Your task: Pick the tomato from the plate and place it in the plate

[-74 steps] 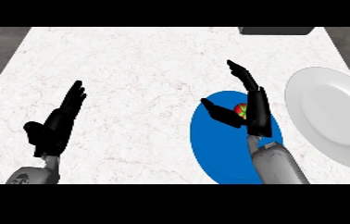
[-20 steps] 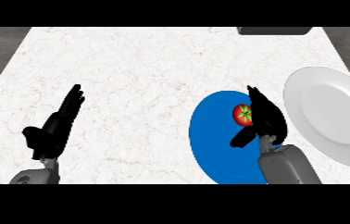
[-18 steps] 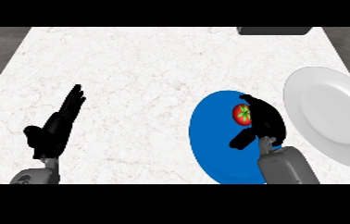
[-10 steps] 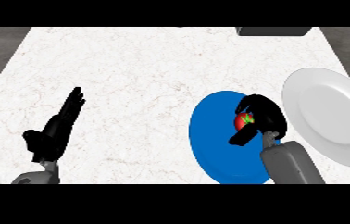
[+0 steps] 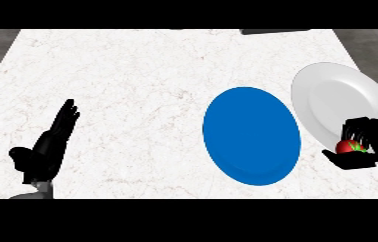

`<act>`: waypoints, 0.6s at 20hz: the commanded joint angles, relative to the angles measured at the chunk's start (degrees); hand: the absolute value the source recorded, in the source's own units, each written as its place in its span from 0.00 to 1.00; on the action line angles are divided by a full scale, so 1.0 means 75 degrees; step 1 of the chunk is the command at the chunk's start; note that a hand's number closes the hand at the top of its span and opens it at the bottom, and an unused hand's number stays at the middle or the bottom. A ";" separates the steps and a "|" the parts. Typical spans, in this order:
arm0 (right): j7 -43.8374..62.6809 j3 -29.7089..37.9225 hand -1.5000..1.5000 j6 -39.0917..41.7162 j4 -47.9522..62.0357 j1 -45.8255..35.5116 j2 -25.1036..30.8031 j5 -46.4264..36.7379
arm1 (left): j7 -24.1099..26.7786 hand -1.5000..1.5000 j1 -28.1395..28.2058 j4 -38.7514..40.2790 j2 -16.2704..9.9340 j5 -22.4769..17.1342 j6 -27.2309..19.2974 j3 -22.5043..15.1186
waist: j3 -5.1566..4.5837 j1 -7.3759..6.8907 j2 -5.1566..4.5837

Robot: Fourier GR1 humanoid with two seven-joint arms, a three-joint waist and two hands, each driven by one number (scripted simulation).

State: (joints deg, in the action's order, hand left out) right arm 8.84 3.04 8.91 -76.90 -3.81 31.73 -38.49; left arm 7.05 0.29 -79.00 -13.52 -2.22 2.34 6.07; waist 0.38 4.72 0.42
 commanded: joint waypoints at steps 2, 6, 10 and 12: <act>-0.2497 0.1568 1.00 -0.0207 0.0679 0.0665 0.1819 0.0767 | 0.0072 0.50 0.0189 -0.0023 0.0055 -0.0068 -0.0063 0.0099 | 0.0043 0.0205 0.0014; -0.4637 0.2721 1.00 -0.0074 0.1691 0.1074 0.2604 0.1689 | 0.0014 0.50 0.0131 -0.0120 -0.0092 -0.0104 0.0089 0.0112 | 0.0035 0.0012 -0.0007; -0.6731 0.3694 1.00 0.0053 0.2872 0.1390 0.3396 0.2206 | 0.0178 0.50 0.0184 0.0026 0.0099 0.0081 -0.0020 -0.0066 | 0.0012 -0.0167 -0.0038; -0.7500 0.4230 1.00 0.0097 0.3581 0.1269 0.3608 0.2570 | 0.0155 0.50 -0.0042 0.0147 -0.0005 0.0017 0.0147 -0.0045 | 0.0003 -0.0290 -0.0061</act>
State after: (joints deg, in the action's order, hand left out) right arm -35.38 27.90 8.86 -58.12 5.21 54.15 -23.51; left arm 7.88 1.21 -79.09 -13.32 -2.44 2.78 6.15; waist 0.50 3.87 0.25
